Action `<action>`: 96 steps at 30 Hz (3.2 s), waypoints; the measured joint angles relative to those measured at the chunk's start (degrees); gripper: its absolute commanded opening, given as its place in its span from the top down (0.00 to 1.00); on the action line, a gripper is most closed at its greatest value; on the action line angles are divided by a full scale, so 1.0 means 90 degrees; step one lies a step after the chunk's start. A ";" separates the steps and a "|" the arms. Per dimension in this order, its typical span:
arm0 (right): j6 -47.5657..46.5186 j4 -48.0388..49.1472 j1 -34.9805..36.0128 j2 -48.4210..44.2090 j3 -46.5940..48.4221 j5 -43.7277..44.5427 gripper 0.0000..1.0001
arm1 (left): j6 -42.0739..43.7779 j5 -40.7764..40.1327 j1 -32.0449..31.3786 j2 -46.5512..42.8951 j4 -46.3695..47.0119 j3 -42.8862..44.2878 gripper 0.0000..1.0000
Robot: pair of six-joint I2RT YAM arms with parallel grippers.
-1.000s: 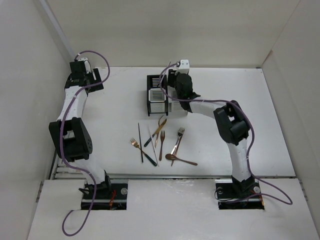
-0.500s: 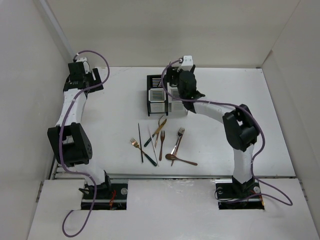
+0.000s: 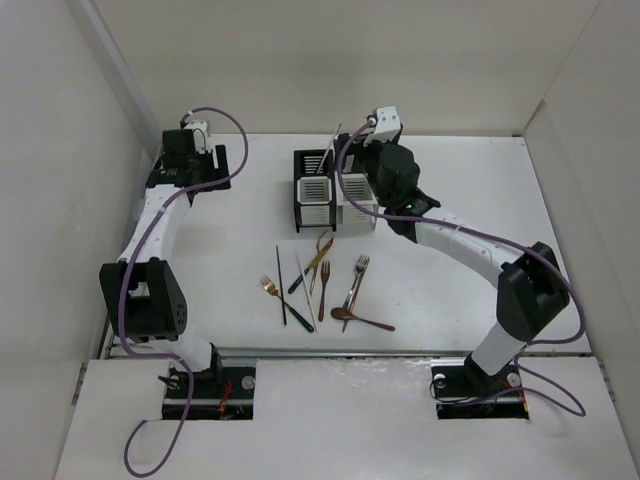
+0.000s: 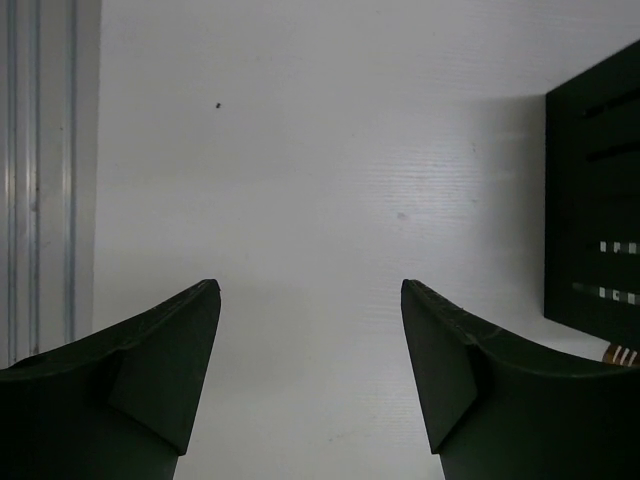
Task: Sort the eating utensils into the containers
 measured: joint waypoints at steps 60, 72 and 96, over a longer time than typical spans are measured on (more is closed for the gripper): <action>0.0930 -0.5124 0.2533 0.1583 0.0112 -0.2142 0.63 | -0.0104 -0.0979 -0.0772 -0.2171 0.0321 -0.2620 0.49; 0.1032 -0.5292 0.2535 0.1768 0.0350 -0.1916 0.66 | -0.0129 -0.0964 -0.0704 -0.2178 0.0342 -0.2623 0.49; 0.1086 -0.5651 0.2535 0.1945 0.0454 -0.1598 1.00 | -0.0126 -0.0882 -0.0622 -0.2178 0.0340 -0.2642 0.49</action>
